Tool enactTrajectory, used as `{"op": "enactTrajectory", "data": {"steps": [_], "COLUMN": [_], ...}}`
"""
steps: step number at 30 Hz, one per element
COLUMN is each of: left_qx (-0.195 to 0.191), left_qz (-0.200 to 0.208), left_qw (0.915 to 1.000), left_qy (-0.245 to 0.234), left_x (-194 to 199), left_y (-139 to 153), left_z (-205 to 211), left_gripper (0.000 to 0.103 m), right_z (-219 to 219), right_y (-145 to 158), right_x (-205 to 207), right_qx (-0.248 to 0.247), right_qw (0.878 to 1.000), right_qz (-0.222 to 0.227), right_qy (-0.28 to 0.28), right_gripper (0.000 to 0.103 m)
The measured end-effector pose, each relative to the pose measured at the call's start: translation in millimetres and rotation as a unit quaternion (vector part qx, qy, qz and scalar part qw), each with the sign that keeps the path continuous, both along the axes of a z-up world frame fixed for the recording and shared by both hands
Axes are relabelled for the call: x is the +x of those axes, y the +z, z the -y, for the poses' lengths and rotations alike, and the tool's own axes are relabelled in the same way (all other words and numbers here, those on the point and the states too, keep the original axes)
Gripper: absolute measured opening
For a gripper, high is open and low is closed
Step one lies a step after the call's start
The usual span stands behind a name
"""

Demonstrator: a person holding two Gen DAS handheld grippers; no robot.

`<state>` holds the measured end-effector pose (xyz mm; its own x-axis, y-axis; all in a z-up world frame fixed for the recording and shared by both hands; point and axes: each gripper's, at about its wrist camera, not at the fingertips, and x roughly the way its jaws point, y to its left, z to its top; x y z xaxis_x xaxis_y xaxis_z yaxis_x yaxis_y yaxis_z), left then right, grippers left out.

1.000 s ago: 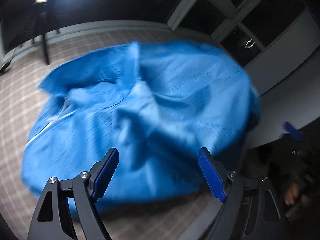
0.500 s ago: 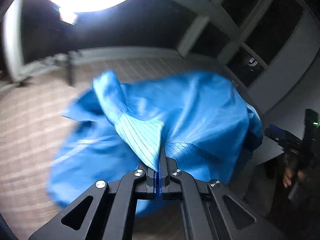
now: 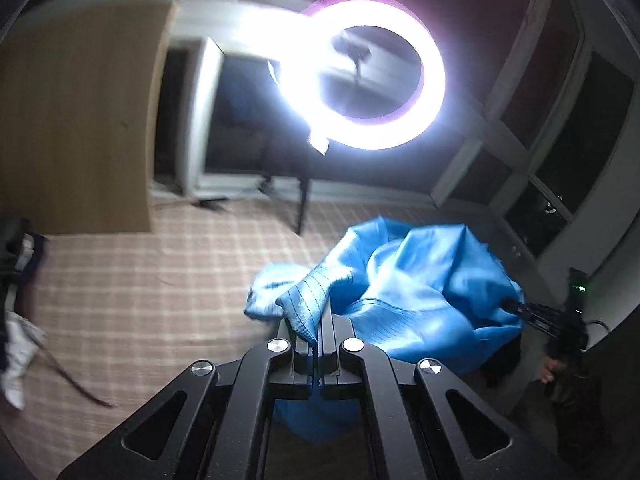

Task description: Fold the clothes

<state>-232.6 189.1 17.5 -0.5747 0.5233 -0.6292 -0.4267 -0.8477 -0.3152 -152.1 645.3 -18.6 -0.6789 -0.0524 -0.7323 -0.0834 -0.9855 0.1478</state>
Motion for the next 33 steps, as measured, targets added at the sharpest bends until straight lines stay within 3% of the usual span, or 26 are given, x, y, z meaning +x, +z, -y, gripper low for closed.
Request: {"op": "enactTrajectory", "data": {"steps": [4, 7, 8, 9, 10, 13, 16, 18, 20, 21, 23, 27, 30, 33], "left_qx": [-0.033, -0.069, -0.086, -0.102, -0.119, -0.14, -0.143, -0.141, -0.134, -0.128, -0.122, -0.118, -0.104, -0.1], "left_qz": [-0.025, -0.014, -0.005, 0.006, 0.018, 0.071, 0.092, 0.09, 0.09, 0.092, 0.094, 0.105, 0.114, 0.123], "left_qw": [0.9981, 0.9907, 0.9864, 0.9814, 0.9756, 0.9666, 0.9682, 0.9712, 0.9743, 0.9755, 0.9765, 0.9716, 0.9663, 0.9579], "left_qy": [0.045, 0.116, 0.14, 0.162, 0.183, 0.203, 0.184, 0.169, 0.157, 0.153, 0.15, 0.176, 0.206, 0.24], "left_x": [12, 14, 13, 11, 9, 6, 15, 24, 34, 39, 53, 85, 107, 123], "left_y": [16, 4, -5, -15, -25, -60, -80, -85, -89, -90, -91, -94, -93, -96], "left_z": [60, 122, 140, 157, 174, 203, 202, 196, 190, 186, 183, 193, 214, 236], "left_gripper": [0.0, 0.0, 0.0, 0.0, 0.0, 0.001, 0.005, 0.008, 0.021, 0.032, 0.032, 0.032, 0.032, 0.032], "right_z": [44, 94, 108, 117, 125, 136, 143, 154, 160, 167, 188, 238, 277, 309], "right_y": [31, 14, 2, -10, -22, -43, -33, -20, -11, -11, -20, -57, -94, -127], "right_x": [48, 77, 82, 85, 88, 87, 76, 55, 35, 23, -5, -61, -69, -78], "right_qx": [-0.105, -0.195, -0.205, -0.187, -0.165, -0.087, -0.044, -0.017, 0.007, 0.013, 0.014, -0.015, -0.048, -0.004], "right_qw": [0.991, 0.964, 0.958, 0.961, 0.964, 0.976, 0.984, 0.987, 0.988, 0.986, 0.981, 0.964, 0.939, 0.929], "right_qz": [-0.019, 0.041, 0.072, 0.098, 0.122, 0.161, 0.132, 0.104, 0.078, 0.069, 0.071, 0.122, 0.172, 0.196], "right_qy": [0.081, 0.177, 0.189, 0.181, 0.17, 0.123, 0.107, 0.119, 0.134, 0.148, 0.18, 0.236, 0.293, 0.313], "right_gripper": [0.005, 0.012, 0.025, 0.038, 0.042, 0.044, 0.049, 0.066, 0.068, 0.069, 0.074, 0.074, 0.074, 0.074]}}
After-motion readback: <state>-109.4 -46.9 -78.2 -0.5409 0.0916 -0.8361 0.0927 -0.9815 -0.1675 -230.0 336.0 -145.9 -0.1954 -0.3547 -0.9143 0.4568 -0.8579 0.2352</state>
